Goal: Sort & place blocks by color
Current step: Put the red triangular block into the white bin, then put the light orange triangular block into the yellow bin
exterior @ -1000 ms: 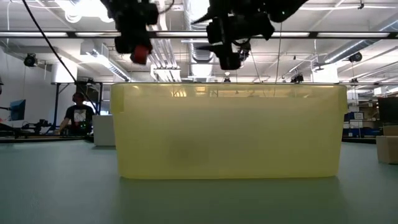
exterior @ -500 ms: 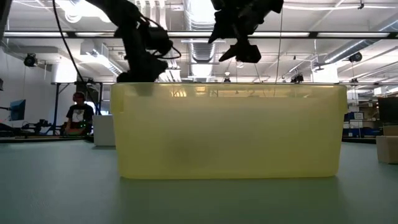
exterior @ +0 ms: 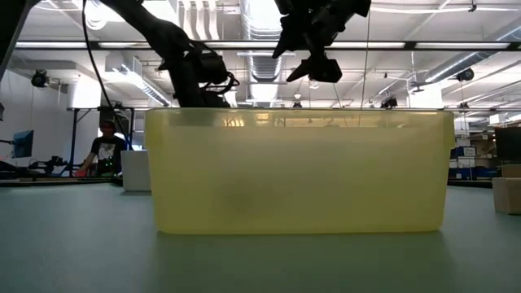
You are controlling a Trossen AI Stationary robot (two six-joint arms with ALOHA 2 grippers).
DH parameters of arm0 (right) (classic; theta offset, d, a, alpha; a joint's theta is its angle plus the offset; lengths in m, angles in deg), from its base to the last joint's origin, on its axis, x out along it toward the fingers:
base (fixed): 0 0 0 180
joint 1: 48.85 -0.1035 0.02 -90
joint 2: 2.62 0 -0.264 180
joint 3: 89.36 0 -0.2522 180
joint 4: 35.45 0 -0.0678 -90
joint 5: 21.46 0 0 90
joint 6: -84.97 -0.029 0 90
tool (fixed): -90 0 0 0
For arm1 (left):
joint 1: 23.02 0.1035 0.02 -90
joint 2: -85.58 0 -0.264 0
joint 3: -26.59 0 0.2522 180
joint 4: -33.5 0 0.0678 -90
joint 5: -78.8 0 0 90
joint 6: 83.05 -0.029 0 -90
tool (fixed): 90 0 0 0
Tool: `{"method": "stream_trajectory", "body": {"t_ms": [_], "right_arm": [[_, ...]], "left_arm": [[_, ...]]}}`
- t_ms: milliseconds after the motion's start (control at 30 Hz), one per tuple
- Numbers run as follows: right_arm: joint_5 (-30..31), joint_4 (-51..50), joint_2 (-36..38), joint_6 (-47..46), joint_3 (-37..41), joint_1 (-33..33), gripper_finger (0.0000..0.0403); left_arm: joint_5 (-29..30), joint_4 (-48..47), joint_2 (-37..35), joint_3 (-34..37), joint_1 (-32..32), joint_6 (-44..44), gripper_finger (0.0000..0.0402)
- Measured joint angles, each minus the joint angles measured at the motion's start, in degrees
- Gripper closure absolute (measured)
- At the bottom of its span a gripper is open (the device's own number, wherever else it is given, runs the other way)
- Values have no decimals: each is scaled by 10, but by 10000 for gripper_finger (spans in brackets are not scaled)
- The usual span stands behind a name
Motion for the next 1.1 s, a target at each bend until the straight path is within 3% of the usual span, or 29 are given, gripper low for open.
{"method": "stream_trajectory", "body": {"t_ms": [600,1100], "right_arm": [[1,0,0,-1,0,0,168],[-1,-5,-1,-26,0,-21,168]], "left_arm": [[2,56,0,41,2,2,368],[2,56,-2,41,2,2,288]]}}
